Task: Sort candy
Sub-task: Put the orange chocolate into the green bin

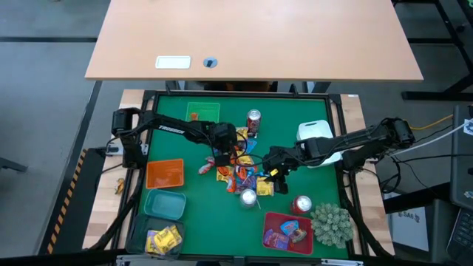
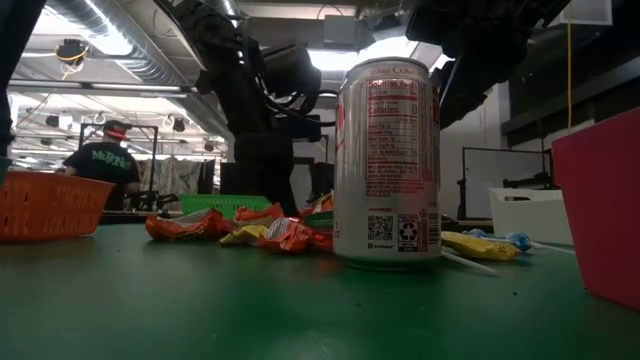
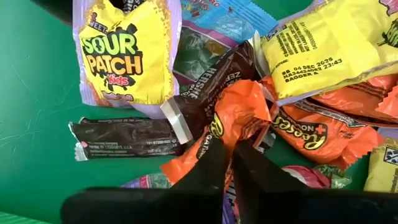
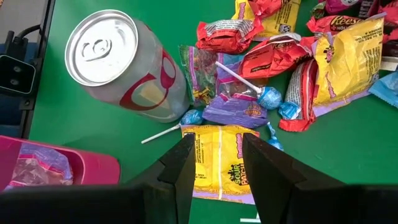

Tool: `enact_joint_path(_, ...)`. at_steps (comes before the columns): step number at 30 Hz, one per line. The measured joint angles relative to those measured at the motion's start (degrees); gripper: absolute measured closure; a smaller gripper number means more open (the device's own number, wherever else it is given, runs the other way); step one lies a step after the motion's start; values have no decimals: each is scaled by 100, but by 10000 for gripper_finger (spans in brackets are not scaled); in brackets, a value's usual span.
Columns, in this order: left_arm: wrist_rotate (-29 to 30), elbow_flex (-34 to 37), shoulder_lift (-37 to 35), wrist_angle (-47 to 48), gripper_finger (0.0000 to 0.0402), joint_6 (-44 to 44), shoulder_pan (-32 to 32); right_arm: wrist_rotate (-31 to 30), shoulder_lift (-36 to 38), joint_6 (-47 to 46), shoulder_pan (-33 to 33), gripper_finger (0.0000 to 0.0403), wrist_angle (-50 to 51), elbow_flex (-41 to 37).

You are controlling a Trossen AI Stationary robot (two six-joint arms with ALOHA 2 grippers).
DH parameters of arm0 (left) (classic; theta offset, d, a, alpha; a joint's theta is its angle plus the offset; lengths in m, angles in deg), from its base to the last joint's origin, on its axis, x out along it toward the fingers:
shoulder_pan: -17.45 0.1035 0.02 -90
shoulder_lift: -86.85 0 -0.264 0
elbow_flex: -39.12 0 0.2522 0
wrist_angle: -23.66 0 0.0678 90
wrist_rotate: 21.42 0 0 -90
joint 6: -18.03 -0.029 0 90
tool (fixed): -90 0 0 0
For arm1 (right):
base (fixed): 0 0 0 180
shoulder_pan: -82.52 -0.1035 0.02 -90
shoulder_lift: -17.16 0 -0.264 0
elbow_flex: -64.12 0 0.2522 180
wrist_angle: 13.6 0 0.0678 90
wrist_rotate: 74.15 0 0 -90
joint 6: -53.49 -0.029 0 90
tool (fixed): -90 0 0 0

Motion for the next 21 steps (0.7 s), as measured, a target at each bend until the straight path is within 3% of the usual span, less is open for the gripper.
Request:
enact_joint_path(12, -2, 0, -97, 66, 401, 0, 2, -1, 2, 0, 0, 270, -1, 3)
enact_joint_path(21, -2, -2, -677, 334, 401, 95, 112, -3, 8, -2, 0, 270, 11, 6)
